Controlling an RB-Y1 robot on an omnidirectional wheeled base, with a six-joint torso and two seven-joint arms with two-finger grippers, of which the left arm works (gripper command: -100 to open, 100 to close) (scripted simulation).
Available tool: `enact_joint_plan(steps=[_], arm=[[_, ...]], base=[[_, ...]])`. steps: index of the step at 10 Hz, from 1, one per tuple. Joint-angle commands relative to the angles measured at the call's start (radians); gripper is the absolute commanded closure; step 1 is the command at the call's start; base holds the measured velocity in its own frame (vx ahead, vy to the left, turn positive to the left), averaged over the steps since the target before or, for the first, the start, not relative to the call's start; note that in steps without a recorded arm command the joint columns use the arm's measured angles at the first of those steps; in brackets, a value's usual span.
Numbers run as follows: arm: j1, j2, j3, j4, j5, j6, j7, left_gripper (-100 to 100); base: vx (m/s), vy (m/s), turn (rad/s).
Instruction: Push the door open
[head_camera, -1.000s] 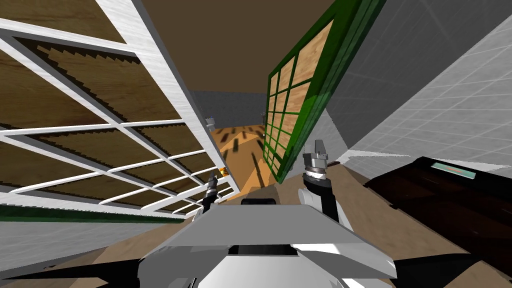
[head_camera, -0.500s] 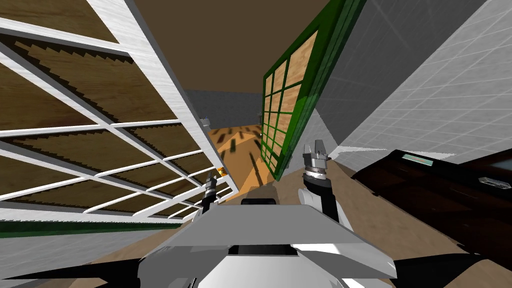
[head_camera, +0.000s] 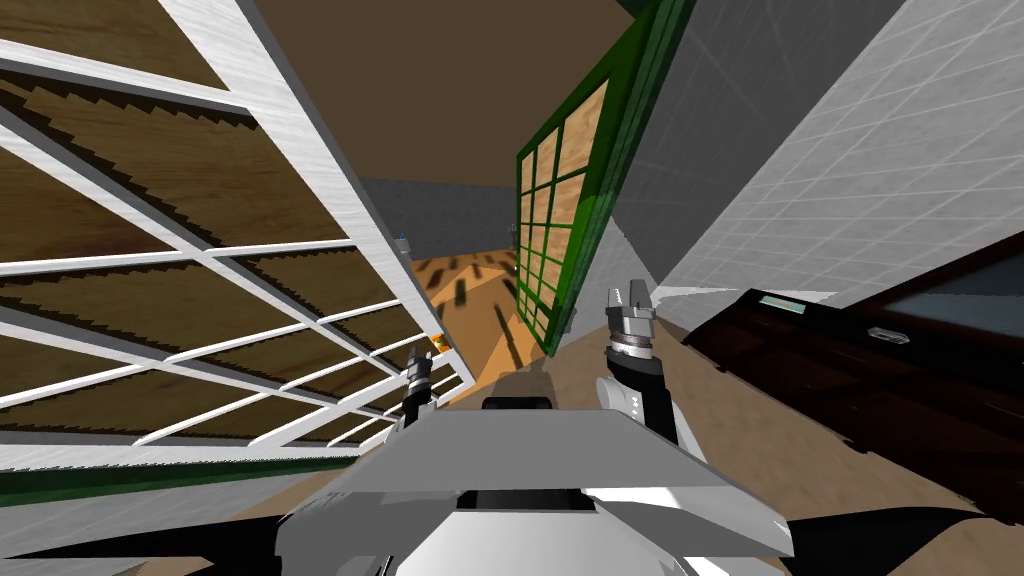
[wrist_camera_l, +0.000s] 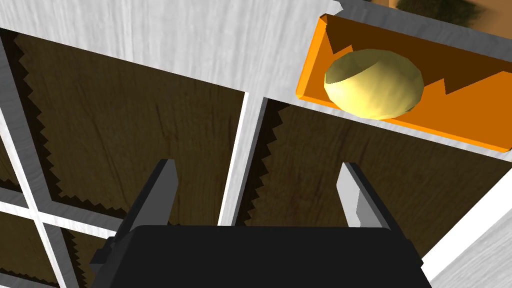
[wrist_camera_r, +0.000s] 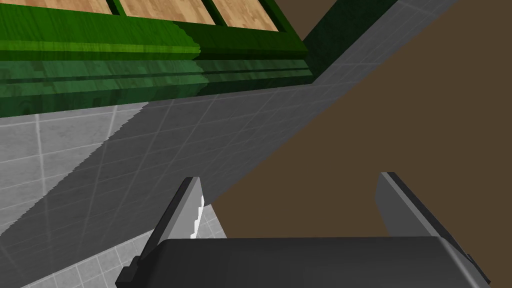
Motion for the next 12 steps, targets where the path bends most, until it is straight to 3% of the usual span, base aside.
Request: enact_joint_plan(steps=[1, 2, 5, 7, 10, 12], arm=[[-0.003, 0.0, 0.003, 0.004, 0.026, 0.007, 0.05, -100], [-0.006, 0.0, 0.006, 0.007, 0.049, 0.013, 0.076, -100], [-0.008, 0.0, 0.008, 0.01, 0.072, 0.019, 0.134, -100], [-0.014, -0.001, 0.013, 0.017, 0.117, 0.031, 0.202, -100], [-0.016, -0.002, 0.016, 0.02, 0.139, 0.037, 0.259, -100], [-0.021, -0.004, 0.021, 0.026, 0.182, 0.048, 0.324, -100]], base=[[-0.047, -0.004, -0.108], [-0.076, 0.012, -0.209], [-0.054, -0.01, -0.079], [-0.065, -0.006, -0.164], [-0.054, -0.003, -0.081], [-0.065, -0.006, -0.162]])
